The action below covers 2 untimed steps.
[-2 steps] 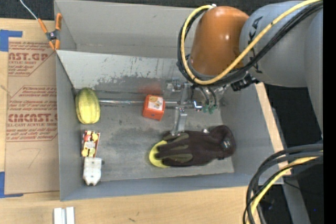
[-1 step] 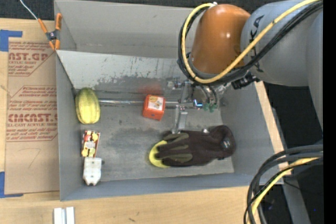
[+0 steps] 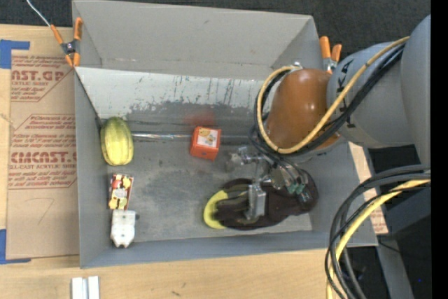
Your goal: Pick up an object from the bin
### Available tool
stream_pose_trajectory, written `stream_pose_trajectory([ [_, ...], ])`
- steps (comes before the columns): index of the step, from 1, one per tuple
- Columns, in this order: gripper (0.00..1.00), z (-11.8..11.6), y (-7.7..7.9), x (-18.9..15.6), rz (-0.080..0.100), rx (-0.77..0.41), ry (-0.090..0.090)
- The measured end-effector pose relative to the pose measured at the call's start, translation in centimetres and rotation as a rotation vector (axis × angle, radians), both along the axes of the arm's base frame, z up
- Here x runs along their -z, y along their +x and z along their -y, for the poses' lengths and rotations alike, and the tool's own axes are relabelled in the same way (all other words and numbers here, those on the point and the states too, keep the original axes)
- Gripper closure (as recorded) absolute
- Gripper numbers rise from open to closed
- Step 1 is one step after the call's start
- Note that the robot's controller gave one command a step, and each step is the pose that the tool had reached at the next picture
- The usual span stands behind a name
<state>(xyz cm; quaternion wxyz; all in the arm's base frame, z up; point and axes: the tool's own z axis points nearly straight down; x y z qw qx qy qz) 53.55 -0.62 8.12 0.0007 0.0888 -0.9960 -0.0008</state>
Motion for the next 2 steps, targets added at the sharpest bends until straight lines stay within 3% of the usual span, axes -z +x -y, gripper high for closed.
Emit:
stream_pose_trajectory([
  [1,0.0,1.4,-0.1,-4.3,0.003,-0.034,0.0],
  [2,0.0,0.4,-5.5,-1.9,0.007,-0.235,0.001],
])
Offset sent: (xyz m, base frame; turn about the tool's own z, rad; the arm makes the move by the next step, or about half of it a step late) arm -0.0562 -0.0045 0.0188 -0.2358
